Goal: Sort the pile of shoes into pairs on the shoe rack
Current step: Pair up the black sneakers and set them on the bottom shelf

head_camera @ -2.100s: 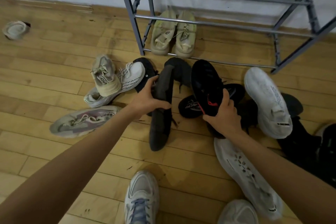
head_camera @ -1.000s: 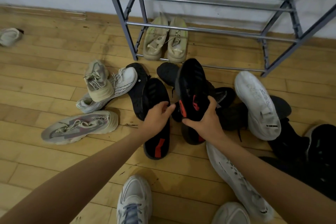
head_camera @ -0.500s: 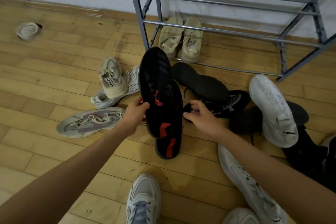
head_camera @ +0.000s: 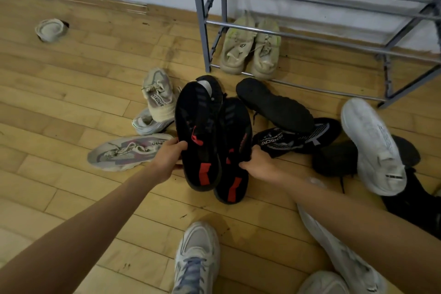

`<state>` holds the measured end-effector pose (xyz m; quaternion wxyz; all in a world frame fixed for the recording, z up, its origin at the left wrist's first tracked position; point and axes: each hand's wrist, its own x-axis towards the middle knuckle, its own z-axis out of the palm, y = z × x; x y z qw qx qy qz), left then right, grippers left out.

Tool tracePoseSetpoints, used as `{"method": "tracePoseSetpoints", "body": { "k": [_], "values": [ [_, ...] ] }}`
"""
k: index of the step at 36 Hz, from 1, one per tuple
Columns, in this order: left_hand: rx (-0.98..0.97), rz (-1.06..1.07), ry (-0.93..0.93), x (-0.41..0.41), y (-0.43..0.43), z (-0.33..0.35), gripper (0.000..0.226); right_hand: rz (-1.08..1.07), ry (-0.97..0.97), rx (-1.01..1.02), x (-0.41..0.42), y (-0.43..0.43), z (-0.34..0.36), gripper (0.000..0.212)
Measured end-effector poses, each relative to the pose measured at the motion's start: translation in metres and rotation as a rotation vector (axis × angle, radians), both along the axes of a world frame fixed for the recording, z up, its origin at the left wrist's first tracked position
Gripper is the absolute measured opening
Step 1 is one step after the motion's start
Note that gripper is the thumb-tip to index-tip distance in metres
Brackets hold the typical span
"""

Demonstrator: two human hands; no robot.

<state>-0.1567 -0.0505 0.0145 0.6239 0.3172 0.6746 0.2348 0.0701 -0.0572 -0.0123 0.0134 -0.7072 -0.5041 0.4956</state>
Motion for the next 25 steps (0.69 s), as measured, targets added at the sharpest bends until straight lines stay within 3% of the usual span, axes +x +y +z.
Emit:
{"method": "tracePoseSetpoints", "body": {
  "k": [5, 14, 20, 25],
  "values": [
    [0.023, -0.026, -0.022, 0.005, -0.001, 0.001, 0.024, -0.025, -0.015, 0.076, 0.005, -0.006, 0.004, 0.041],
    [0.029, -0.12, -0.094, 0.035, 0.013, 0.001, 0.031, -0.171, -0.12, 0.171, 0.087, -0.007, 0.034, 0.035],
    [0.053, -0.236, -0.011, 0.091, 0.032, -0.006, 0.033, -0.221, -0.267, 0.145, 0.145, -0.004, 0.04, 0.028],
    [0.147, -0.391, 0.171, 0.128, 0.048, -0.016, 0.035, -0.296, -0.258, 0.218, 0.157, -0.012, 0.03, 0.04]
  ]
}}
